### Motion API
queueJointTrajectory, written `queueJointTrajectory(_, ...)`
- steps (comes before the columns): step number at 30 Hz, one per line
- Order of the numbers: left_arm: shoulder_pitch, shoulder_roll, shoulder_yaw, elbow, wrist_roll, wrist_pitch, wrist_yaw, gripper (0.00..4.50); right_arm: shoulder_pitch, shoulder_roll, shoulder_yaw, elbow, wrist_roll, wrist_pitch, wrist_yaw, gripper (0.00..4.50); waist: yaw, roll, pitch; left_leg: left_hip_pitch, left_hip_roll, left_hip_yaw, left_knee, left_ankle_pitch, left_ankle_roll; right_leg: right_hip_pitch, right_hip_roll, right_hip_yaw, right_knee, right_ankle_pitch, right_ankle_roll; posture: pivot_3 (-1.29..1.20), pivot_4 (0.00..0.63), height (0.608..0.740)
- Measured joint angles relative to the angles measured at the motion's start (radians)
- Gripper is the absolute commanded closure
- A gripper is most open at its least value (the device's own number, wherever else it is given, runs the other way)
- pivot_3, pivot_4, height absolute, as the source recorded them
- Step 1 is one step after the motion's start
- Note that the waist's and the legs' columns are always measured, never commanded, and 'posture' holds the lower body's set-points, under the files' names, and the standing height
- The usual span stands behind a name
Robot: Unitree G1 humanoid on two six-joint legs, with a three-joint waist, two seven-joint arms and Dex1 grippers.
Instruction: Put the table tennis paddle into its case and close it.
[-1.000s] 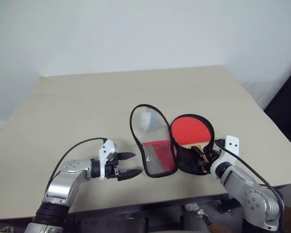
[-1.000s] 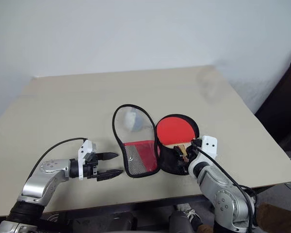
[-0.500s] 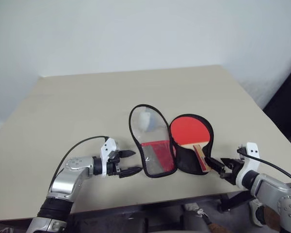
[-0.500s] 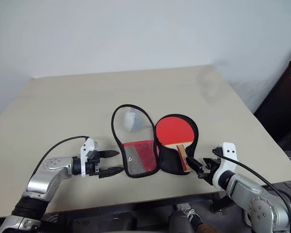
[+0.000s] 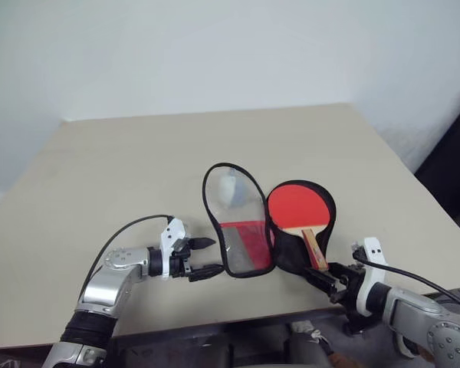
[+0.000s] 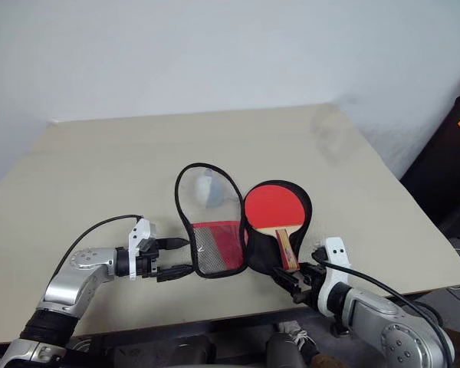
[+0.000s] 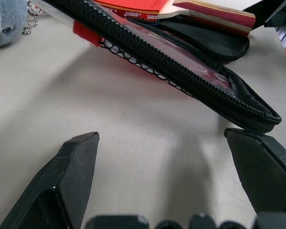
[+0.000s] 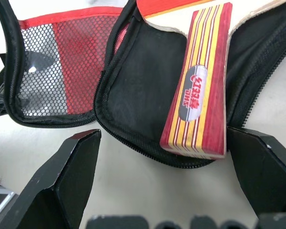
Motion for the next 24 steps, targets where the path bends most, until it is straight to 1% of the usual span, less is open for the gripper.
queueJointTrajectory(2, -0.001, -0.002, -0.001, 0.0, 0.0, 0.0, 0.0, 0.0, -0.007, -0.005, 0.011, 0.0, 0.001, -0.001, 0.001, 0.02, 0.001, 0.0, 0.0, 0.0, 0.0, 0.0, 0.0, 0.0, 0.0, 0.0, 0.0, 0.0, 0.0, 0.0, 0.001, 0.0, 0.0, 0.74)
queueJointTrajectory(4, -0.001, -0.003, -0.001, 0.0, 0.0, -0.001, 0.0, 0.0, 0.001, -0.043, 0.006, 0.0, 0.001, -0.006, 0.006, 0.02, 0.001, 0.0, 0.0, 0.0, 0.0, 0.0, 0.0, 0.0, 0.0, 0.0, 0.0, 0.0, 0.0, 0.0, 0.001, 0.0, 0.0, 0.74)
queueJointTrajectory(7, -0.001, -0.004, -0.001, 0.0, 0.001, -0.002, 0.0, 0.0, 0.025, -0.103, -0.042, 0.0, 0.002, -0.016, 0.033, 0.02, 0.004, -0.001, 0.0, 0.0, 0.0, 0.0, 0.001, 0.0, 0.0, 0.001, 0.0, 0.0, 0.0, 0.0, 0.001, 0.0, 0.0, 0.74)
queueJointTrajectory(11, -0.002, -0.011, -0.003, 0.001, 0.002, -0.002, 0.001, 0.0, 0.029, -0.166, -0.105, -0.013, 0.05, -0.024, 0.079, 0.02, 0.003, -0.001, 0.0, 0.0, 0.0, 0.0, 0.001, 0.0, 0.0, 0.001, 0.0, 0.0, 0.0, 0.0, 0.0, 0.0, 0.0, 0.74)
queueJointTrajectory(14, -0.007, -0.014, -0.004, 0.007, 0.003, -0.003, 0.0, 0.0, 0.028, -0.175, -0.113, -0.04, 0.09, -0.027, 0.092, 0.02, 0.003, -0.001, 0.0, 0.0, 0.0, 0.0, 0.001, 0.0, 0.0, 0.001, 0.0, 0.0, 0.0, 0.0, 0.001, 0.0, 0.0, 0.74)
queueJointTrajectory(17, -0.011, -0.021, -0.005, 0.013, 0.007, -0.008, 0.0, 0.0, 0.015, -0.156, -0.09, -0.041, 0.119, -0.03, 0.088, 0.02, 0.003, -0.001, 0.0, 0.0, 0.0, 0.0, 0.001, 0.0, 0.0, 0.001, 0.0, 0.0, 0.0, 0.0, 0.0, 0.0, 0.0, 0.74)
queueJointTrajectory(22, -0.015, -0.023, -0.007, 0.014, 0.017, -0.01, -0.004, 0.0, -0.05, -0.128, 0.023, -0.04, 0.127, -0.031, 0.07, 0.02, 0.003, -0.001, 0.0, 0.0, 0.0, 0.0, 0.001, 0.0, 0.0, 0.001, 0.0, 0.0, 0.0, 0.0, 0.0, 0.0, 0.0, 0.74)
queueJointTrajectory(24, -0.016, -0.025, -0.008, 0.014, 0.018, -0.01, -0.004, 0.0, -0.062, -0.128, 0.045, -0.04, 0.127, -0.033, 0.068, 0.02, 0.004, -0.002, 0.0, 0.0, 0.0, 0.0, 0.001, 0.0, 0.0, 0.001, 0.0, 0.0, -0.001, 0.001, 0.001, 0.0, 0.0, 0.74)
